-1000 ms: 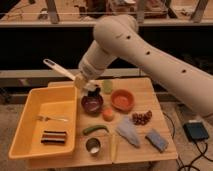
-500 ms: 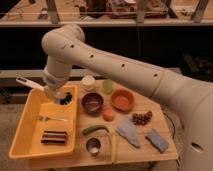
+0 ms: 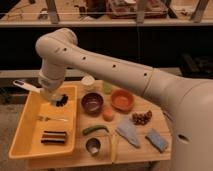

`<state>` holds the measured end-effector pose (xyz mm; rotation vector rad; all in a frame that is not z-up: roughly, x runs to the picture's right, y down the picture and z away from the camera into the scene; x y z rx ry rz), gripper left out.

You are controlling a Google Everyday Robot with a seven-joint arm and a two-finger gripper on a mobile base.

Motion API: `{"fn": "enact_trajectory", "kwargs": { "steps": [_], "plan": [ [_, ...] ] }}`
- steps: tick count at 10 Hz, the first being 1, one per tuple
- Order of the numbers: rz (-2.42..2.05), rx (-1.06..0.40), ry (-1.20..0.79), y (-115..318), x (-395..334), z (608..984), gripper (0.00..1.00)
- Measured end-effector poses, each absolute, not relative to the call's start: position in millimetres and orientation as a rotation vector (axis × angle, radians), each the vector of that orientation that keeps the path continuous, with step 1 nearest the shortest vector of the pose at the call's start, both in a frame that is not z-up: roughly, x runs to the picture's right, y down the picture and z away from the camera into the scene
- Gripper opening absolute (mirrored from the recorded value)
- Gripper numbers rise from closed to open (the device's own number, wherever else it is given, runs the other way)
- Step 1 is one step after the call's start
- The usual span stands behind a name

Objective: Wipe tray with brush

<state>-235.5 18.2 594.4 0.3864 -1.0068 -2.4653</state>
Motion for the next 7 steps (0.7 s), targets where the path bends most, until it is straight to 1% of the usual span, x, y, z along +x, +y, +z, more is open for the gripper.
{"fn": "enact_trajectory", "kwargs": {
  "steps": [2, 3, 5, 7],
  "plan": [
    [-2.464, 0.363, -0.999, 17.9, -234.6, 595.4, 0.1],
    [-2.458, 0.299, -0.97, 17.6, -232.0, 600.6, 0.1],
    [-2.348, 0.139, -0.848, 17.4, -217.5, 631.1, 0.1],
    [-2.217, 0.062, -0.755, 28.0, -204.1, 672.3, 0.1]
  ]
}}
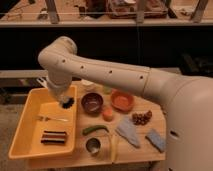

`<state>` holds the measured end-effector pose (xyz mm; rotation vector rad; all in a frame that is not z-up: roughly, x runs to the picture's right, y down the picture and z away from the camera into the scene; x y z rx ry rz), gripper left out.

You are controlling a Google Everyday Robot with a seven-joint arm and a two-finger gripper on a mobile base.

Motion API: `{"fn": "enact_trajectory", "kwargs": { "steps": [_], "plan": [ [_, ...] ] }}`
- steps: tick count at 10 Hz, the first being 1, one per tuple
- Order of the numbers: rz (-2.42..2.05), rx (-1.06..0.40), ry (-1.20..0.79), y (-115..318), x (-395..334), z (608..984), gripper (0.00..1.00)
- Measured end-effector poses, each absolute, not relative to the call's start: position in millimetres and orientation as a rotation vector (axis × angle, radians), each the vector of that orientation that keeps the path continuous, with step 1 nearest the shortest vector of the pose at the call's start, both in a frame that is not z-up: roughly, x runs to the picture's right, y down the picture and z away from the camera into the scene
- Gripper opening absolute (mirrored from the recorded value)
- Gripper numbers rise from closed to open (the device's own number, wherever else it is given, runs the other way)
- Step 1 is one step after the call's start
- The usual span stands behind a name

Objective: Wipe tray with brush

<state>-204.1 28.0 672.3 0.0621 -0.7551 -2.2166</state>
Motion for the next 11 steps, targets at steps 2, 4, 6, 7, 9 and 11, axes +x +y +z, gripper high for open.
{"fn": "enact_trajectory", "kwargs": {
  "steps": [2, 4, 6, 7, 9, 11],
  "plan": [
    [-2.118, 0.044, -0.705, 41.7, -191.8, 705.6, 0.1],
    [-2.096, 0.043, -0.692, 46.0, -191.0, 714.0, 0.1],
    [-2.096, 0.042, -0.69, 45.4, -190.1, 714.0, 0.1],
    [-2.097, 0.033, -0.693, 45.3, -189.3, 714.5, 0.1],
    [-2.102, 0.028, -0.741, 49.2, -206.6, 715.1, 0.1],
    [-2.088, 0.051, -0.805, 54.7, -241.8, 719.1, 0.1]
  ]
}}
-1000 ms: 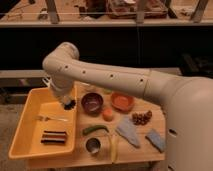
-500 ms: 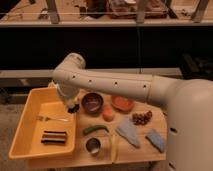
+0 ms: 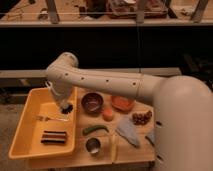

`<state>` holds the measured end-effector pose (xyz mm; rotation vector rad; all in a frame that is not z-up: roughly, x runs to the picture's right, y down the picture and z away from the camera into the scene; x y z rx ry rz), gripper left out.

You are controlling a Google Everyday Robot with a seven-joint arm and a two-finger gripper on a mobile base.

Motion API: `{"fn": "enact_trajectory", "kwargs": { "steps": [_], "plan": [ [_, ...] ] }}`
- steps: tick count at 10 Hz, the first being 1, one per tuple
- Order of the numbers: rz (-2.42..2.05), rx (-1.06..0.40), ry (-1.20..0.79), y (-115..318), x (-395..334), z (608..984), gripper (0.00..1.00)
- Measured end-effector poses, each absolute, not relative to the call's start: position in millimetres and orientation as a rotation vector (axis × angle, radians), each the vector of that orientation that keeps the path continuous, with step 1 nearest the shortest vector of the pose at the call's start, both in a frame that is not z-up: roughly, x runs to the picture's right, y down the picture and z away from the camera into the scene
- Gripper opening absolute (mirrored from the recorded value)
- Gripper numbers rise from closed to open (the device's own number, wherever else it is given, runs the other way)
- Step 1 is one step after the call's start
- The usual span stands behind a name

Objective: Wipe tray with brush

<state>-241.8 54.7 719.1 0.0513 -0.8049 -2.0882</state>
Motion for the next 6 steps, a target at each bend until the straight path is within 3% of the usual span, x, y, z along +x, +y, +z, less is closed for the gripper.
{"fn": "enact_trajectory", "kwargs": {
  "steps": [3, 6],
  "plan": [
    [-2.052, 0.059, -0.908, 73.1, -291.4, 734.3, 0.1],
    [-1.995, -0.033, -0.949, 112.8, -301.5, 766.8, 0.1]
  ]
}}
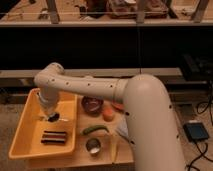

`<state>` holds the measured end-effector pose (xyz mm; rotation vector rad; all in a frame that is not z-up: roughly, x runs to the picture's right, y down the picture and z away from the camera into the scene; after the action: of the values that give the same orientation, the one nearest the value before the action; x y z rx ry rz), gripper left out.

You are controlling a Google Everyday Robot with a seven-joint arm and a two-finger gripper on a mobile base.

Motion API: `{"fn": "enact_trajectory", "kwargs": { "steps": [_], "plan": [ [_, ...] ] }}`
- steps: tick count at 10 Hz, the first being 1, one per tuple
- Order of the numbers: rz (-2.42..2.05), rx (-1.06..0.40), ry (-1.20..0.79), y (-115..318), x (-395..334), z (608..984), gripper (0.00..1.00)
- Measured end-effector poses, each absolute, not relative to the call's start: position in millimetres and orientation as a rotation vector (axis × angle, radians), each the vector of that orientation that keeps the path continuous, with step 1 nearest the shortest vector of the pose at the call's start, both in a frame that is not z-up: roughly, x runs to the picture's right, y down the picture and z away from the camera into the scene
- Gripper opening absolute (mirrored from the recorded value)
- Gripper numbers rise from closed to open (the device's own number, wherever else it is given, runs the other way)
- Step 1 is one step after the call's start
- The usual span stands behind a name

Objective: Wipe tray with brush

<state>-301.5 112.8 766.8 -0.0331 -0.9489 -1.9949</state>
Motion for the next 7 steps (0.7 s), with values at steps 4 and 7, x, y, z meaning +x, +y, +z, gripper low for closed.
{"fn": "enact_trajectory", "kwargs": {
  "steps": [4, 7],
  "plan": [
    [-1.978, -0.051, -0.894, 147.4, -295.5, 744.3, 0.1],
    [-2.008, -0.048, -0.893, 180.0, -308.5, 717.3, 0.1]
  ]
}}
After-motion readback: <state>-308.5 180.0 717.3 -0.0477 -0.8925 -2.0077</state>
